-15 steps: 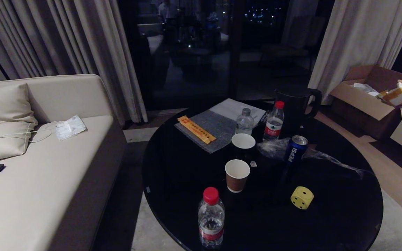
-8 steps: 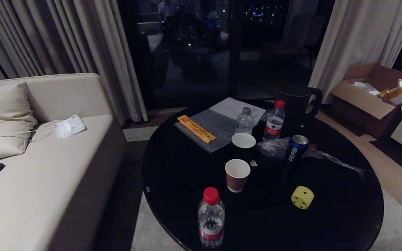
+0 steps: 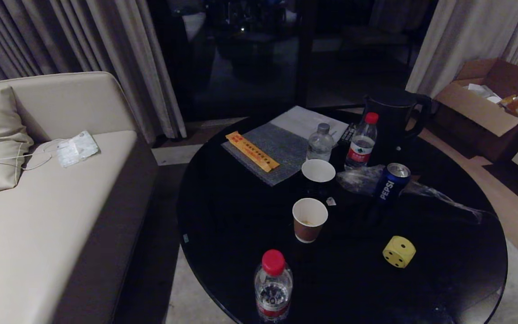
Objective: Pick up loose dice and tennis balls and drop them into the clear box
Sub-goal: Pick up toys out of the box
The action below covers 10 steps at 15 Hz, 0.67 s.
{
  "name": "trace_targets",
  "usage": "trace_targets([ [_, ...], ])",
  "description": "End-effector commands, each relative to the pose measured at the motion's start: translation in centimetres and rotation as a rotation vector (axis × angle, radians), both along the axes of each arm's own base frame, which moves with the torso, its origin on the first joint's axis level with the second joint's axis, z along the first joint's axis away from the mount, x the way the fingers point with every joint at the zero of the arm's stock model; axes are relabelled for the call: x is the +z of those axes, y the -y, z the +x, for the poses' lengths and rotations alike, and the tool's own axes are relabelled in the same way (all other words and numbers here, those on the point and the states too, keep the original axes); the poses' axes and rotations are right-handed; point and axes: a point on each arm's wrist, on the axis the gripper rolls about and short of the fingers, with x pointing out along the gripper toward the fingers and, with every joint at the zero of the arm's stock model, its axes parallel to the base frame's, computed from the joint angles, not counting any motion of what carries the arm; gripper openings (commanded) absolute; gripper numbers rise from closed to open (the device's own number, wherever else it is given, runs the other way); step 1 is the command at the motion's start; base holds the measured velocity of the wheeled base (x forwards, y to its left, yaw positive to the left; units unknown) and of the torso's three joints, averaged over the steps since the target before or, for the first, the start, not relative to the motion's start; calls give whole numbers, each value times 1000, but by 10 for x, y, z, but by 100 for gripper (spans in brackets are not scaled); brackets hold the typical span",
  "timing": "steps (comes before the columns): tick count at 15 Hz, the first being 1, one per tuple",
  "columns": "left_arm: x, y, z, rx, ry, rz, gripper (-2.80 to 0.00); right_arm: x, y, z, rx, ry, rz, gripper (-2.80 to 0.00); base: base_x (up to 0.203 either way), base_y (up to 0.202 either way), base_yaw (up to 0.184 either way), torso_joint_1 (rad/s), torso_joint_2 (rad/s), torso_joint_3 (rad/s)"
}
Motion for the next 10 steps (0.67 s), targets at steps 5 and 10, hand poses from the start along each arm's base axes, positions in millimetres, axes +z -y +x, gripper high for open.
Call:
trace_targets([
  [5, 0, 0, 0, 1, -3, -1, -280, 0, 0, 0, 1, -3, 0, -280, 0, 0, 0, 2, 4, -203],
  [10, 0, 0, 0, 1, -3, -2, -280, 0, 0, 0, 1, -3, -3, -280, 0, 0, 0, 3, 4, -199],
])
